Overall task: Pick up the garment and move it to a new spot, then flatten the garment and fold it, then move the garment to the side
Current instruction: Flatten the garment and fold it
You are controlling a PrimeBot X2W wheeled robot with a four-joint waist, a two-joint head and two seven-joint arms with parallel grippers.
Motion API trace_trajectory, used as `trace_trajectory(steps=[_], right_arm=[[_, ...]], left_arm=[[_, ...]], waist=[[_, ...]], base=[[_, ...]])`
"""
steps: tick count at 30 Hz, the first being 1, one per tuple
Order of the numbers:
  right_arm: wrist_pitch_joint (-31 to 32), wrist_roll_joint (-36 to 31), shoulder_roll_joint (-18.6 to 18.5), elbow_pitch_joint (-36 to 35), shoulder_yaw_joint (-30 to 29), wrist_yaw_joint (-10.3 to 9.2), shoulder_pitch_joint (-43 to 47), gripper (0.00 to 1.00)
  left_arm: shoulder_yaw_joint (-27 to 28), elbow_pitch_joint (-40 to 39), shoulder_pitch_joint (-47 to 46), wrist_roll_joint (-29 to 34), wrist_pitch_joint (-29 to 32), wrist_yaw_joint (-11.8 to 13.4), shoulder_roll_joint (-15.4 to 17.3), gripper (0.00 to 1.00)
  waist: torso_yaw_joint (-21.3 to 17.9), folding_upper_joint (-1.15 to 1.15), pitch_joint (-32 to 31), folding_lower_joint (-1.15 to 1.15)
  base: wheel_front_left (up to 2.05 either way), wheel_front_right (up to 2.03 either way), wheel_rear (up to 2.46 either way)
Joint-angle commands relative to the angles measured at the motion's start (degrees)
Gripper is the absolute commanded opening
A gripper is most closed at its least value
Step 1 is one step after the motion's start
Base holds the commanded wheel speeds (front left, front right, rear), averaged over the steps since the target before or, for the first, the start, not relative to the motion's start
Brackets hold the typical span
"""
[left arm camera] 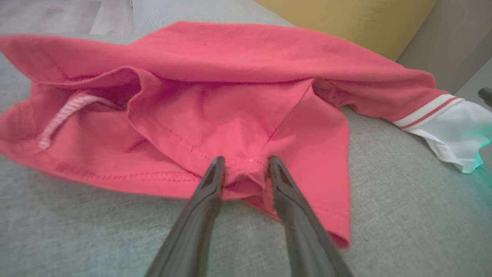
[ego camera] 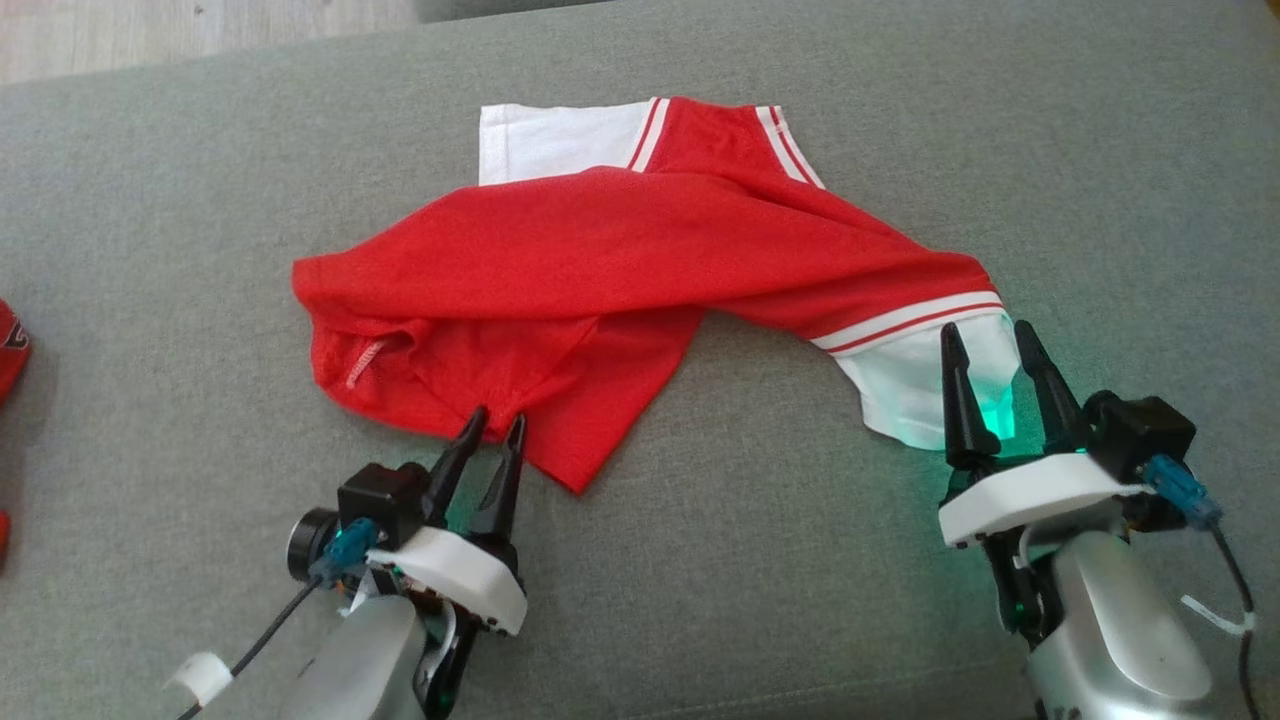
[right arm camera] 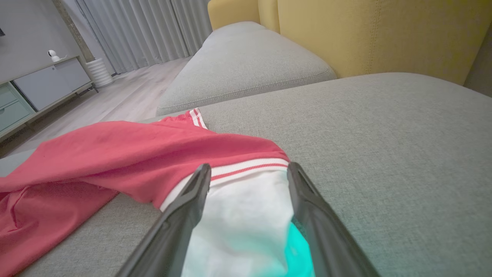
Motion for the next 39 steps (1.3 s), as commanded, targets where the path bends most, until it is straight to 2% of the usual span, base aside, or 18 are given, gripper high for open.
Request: trace_trajectory(steps=[1, 2, 3, 4, 5, 6, 11, 17, 23, 27, 32, 33, 34, 35, 39], right_arm=[[-0.33, -0.28, -0.08, -1.56, 1.23, -0.04, -1.19, 1.0], [-0.33, -0.28, -0.08, -1.51, 1.26, -0.04, -1.33, 1.0], [-0.33, -0.28, -0.08, -1.51, 1.26, -0.04, -1.33, 1.0], [-0.33, -0.26, -0.08, -1.49, 1.3, -0.04, -1.46, 1.0], [-0.33, -0.2, -0.08, -1.47, 1.34, -0.04, -1.57, 1.0], [-0.33, -0.14, -0.08, -1.46, 1.39, -0.04, -1.66, 1.0], [-0.33, 0.09, -0.08, -1.41, 1.08, -0.04, -1.56, 1.0], [-0.33, 1.11, -0.08, -0.72, -0.01, -0.04, 0.68, 1.0], [-0.33, 3.28, -0.08, 0.13, -0.09, -0.04, 2.92, 1.0], [-0.33, 4.41, -0.08, 0.4, 0.61, -0.04, 3.86, 1.0], [-0.33, 4.63, -0.08, 0.2, 0.71, -0.04, 4.71, 1.0], [-0.33, 4.6, -0.08, 0.2, 0.69, -0.04, 4.85, 1.0], [-0.33, 4.58, -0.08, 0.23, 0.7, -0.04, 4.93, 1.0], [-0.33, 4.59, -0.08, 0.21, 0.72, -0.04, 4.99, 1.0], [-0.33, 4.62, -0.08, -0.98, 0.19, -0.04, 5.11, 1.0]], left_arm=[[1.77, -0.7, -2.1, 0.57, -0.29, 0.1, 0.38, 0.49], [1.85, -0.52, -2.27, 0.74, -0.29, 0.1, 0.28, 0.42], [1.85, -0.52, -2.27, 0.74, -0.29, 0.1, 0.28, 0.42], [1.84, -0.33, -2.4, 0.93, -0.29, 0.1, 0.21, 0.33], [1.81, -0.18, -2.51, 1.05, -0.29, 0.1, 0.15, 0.22], [1.78, -0.07, -2.62, 1.1, -0.29, 0.1, 0.09, 0.0], [3.78, -3.67, -2.93, 2.18, -0.29, 0.1, 0.12, 0.0], [8.18, -14.41, -0.22, 7.24, -0.29, 0.1, 0.62, 0.0], [8.73, -21.2, 4.13, 12.26, -0.29, 0.1, 4.12, 0.0], [9.88, -21.44, 9.29, 15.35, -0.29, 0.1, 7.87, 0.0], [13.73, -17.6, 14.46, 16.93, -0.29, 1.39, 8.33, 0.0], [14.82, -16.76, 15.25, 16.68, -0.29, 1.86, 7.88, 0.21], [16.02, -15.88, 15.97, 16.4, -0.29, 2.43, 7.39, 0.65], [17.56, -15.21, 16.55, 15.65, -0.29, 2.99, 6.59, 1.0], [25.74, -15.86, 17.96, 11.89, -0.29, 4.59, 2.01, 1.0]], waist=[[0.18, 0.0, 0.13, 0.0], [0.26, 0.0, 0.2, 0.0], [0.26, 0.0, 0.2, 0.0], [0.34, 0.0, 0.25, 0.0], [0.41, 0.0, 0.28, 0.0], [0.48, 0.0, 0.29, 0.0], [1.39, 0.0, -0.68, 0.0], [4.38, 0.0, -5.01, 0.0], [6.85, 0.0, -9.41, 0.0], [6.96, 0.0, -11.22, 0.0], [6.32, 0.0, -11.93, 0.0], [6.2, 0.0, -12.02, 0.0], [6.08, 0.0, -12.11, 0.0], [5.97, 0.0, -12.2, 0.0], [5.8, 0.0, -12.52, 0.0]], base=[[0.0, 0.0, 0.0], [0.0, 0.0, 0.0], [0.0, 0.0, 0.0], [0.0, 0.0, 0.0], [0.0, 0.0, 0.0], [0.0, 0.0, 0.0], [0.0, 0.0, 0.0], [0.0, 0.0, 0.0], [0.0, 0.0, 0.0], [0.0, 0.0, 0.0], [0.0, 0.0, 0.0], [0.0, 0.0, 0.0], [0.0, 0.0, 0.0], [0.0, 0.0, 0.0], [0.0, 0.0, 0.0]])
